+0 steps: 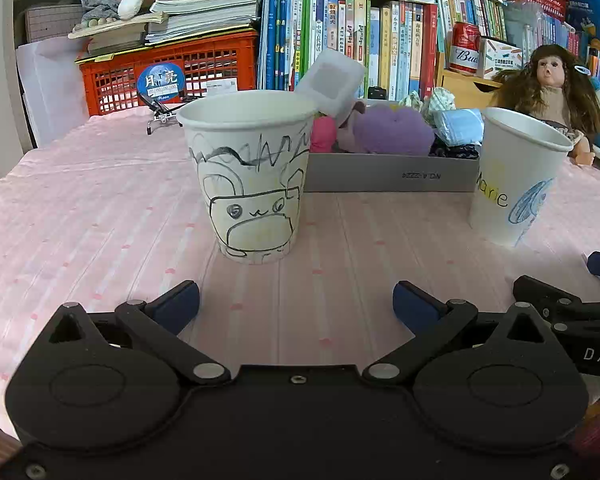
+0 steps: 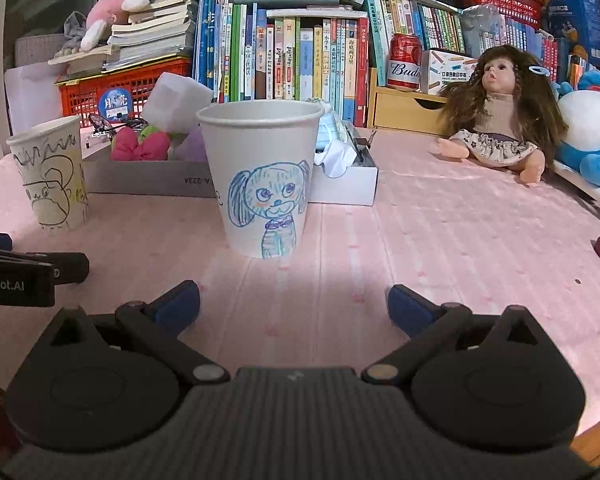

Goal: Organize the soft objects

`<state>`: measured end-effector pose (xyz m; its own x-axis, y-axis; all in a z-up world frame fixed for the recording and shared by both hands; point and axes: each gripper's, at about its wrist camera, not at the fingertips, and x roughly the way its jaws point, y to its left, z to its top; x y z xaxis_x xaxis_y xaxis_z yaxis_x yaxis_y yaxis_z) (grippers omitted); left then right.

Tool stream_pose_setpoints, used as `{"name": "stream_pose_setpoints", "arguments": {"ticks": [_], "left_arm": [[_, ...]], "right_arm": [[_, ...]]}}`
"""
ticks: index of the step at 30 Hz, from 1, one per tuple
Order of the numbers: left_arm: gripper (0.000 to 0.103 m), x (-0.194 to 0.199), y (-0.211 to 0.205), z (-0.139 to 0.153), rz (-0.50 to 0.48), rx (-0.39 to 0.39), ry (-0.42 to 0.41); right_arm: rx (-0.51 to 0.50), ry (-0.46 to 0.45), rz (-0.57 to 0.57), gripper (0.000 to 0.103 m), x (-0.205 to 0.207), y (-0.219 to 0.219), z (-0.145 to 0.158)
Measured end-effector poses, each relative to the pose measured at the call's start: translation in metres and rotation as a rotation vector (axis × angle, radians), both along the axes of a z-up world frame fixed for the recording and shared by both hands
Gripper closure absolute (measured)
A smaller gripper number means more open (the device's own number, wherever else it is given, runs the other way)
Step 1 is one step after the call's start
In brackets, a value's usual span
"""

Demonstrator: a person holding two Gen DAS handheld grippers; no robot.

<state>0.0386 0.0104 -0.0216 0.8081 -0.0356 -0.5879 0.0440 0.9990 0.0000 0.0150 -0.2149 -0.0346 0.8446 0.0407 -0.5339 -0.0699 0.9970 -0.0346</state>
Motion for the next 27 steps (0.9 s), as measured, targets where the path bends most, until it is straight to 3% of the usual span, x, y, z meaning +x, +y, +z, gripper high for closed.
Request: {"name": "stream_pose_setpoints", "arguments": {"ticks": [27], "left_arm": [[0.0, 0.0036, -0.0007, -0.0015, 0.006, 0.002, -0.005]], "right_arm": [[0.0, 0.003, 0.003, 0.0, 0.0023, 0.0, 0.0005]]}}
